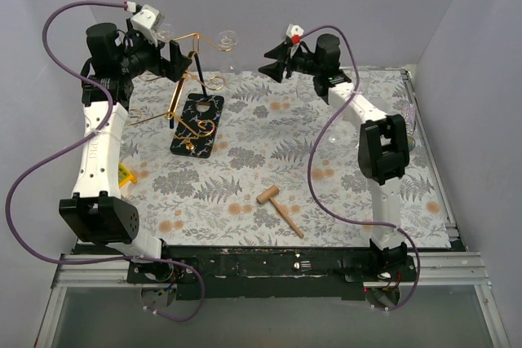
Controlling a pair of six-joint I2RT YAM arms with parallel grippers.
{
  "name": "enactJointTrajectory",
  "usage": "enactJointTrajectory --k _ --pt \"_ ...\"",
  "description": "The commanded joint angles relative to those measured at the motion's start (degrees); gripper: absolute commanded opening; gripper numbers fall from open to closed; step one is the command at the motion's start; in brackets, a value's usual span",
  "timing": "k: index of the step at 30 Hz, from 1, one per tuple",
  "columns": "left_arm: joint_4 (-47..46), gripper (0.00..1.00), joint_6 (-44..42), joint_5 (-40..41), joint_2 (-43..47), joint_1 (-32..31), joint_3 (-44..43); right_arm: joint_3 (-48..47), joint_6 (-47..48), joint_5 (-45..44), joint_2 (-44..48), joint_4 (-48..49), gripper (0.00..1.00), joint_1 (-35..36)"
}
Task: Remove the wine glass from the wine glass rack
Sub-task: Pick up the wine glass from the wine rack.
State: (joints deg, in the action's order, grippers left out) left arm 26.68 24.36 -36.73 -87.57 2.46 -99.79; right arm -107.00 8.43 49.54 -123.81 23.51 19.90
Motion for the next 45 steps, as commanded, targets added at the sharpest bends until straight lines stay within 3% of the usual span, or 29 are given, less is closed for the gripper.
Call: enactJointTrajectory --k 1,8,18,38,45 --pt "2.4 0.98 -1.9 3.4 1.5 0.0 -2.4 -7.1 -3.4 -4.8 -5.6 12.7 0.62 3.7" --pt "2.2 0.98 5.3 2.3 2.6 -0.1 -0.5 -8.6 -6.1 -11.5 -11.5 19.4 0.57 6.6" --pt "5.1 0.98 4.6 1.2 3.7 -0.4 -0.6 -19.7 -5.1 -26.5 -21.0 18.8 0.56 10.2" --pt "7.7 0.98 6.3 0.3 0.8 -0.4 -2.9 -27.3 -6.7 -34.1 -27.0 20.4 0.5 13.5" --pt "7.7 0.98 6.5 1.0 0.4 -0.4 -2.8 -27.5 -7.5 -34.8 -27.5 20.0 0.41 14.1"
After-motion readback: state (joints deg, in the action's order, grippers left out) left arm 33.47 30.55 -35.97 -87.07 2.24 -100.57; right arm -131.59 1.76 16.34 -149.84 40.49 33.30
